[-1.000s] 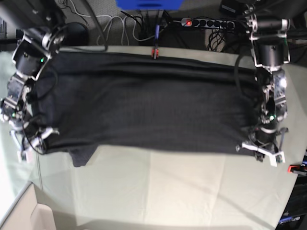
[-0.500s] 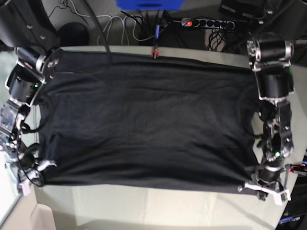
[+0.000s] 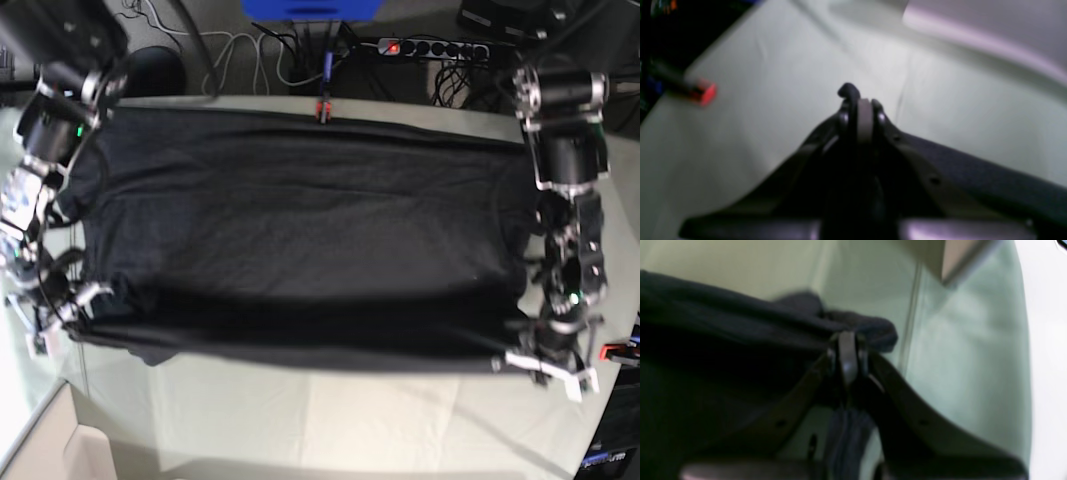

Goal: Layout the t-shirt on the table in an organized manner, then fold the t-shirt properly
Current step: 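Fold the hem over toward the collar edge with both grippers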

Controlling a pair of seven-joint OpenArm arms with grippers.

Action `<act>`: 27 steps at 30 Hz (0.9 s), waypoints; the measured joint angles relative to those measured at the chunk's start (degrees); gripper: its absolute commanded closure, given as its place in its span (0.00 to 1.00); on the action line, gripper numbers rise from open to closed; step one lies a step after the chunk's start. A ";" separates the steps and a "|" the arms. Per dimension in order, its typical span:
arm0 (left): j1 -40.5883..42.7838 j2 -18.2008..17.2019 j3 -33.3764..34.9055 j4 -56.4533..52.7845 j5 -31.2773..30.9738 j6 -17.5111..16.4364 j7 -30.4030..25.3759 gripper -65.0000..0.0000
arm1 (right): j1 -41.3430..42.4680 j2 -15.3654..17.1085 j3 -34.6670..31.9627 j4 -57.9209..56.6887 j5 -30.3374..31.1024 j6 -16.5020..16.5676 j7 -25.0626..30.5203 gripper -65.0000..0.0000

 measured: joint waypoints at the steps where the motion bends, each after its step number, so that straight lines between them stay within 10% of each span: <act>1: 1.05 0.02 -0.07 0.63 0.11 0.04 -0.07 1.00 | -1.55 0.02 -0.02 1.77 1.86 -0.09 0.20 1.00; 27: 29.35 1.36 -8.24 20.61 -0.31 -1.03 -0.74 1.00 | -31.47 0.24 4.66 9.86 19.32 0.07 7.13 1.00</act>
